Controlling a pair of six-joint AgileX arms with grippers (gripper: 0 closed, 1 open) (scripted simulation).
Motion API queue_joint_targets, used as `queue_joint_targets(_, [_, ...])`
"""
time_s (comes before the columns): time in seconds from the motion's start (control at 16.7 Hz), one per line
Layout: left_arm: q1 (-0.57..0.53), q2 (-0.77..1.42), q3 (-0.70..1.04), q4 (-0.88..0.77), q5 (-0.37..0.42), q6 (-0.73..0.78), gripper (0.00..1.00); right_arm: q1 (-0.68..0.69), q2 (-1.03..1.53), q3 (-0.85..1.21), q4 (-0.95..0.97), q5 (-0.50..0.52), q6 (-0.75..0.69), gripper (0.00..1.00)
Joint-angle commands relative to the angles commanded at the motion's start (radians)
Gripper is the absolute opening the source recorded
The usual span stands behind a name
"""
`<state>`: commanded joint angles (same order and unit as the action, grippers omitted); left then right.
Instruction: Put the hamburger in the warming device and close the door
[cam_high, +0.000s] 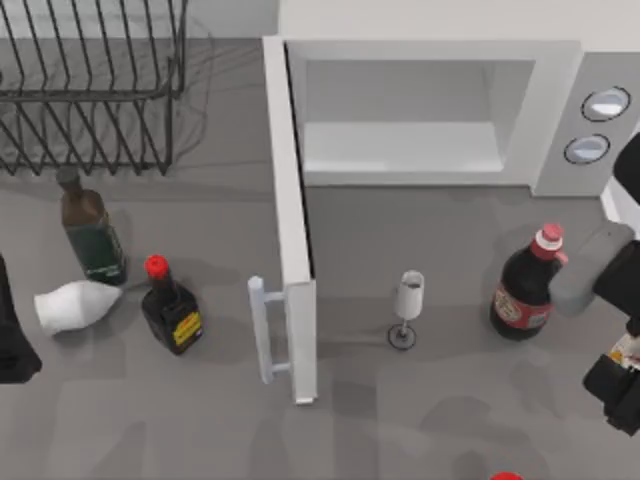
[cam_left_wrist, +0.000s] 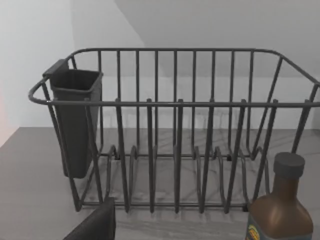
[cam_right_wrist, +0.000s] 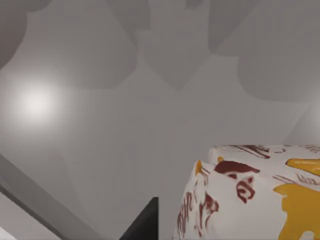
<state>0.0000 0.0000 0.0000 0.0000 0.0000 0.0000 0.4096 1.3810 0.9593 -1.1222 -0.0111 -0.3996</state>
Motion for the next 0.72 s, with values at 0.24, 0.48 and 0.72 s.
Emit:
queue_joint_targets(0.24, [0.000, 0.000, 0.000, 0.000, 0.000, 0.000, 1.00, -0.001, -0.018, 0.029, 0.032, 0.031, 0.005, 0.00])
queue_joint_targets(0.48, [0.000, 0.000, 0.000, 0.000, 0.000, 0.000, 1.00, -0.010, -0.029, 0.178, 0.192, 0.182, 0.038, 0.00])
queue_joint_targets(0.72, [0.000, 0.000, 0.000, 0.000, 0.000, 0.000, 1.00, 0.010, 0.112, 0.315, 0.502, 0.366, 0.126, 0.00])
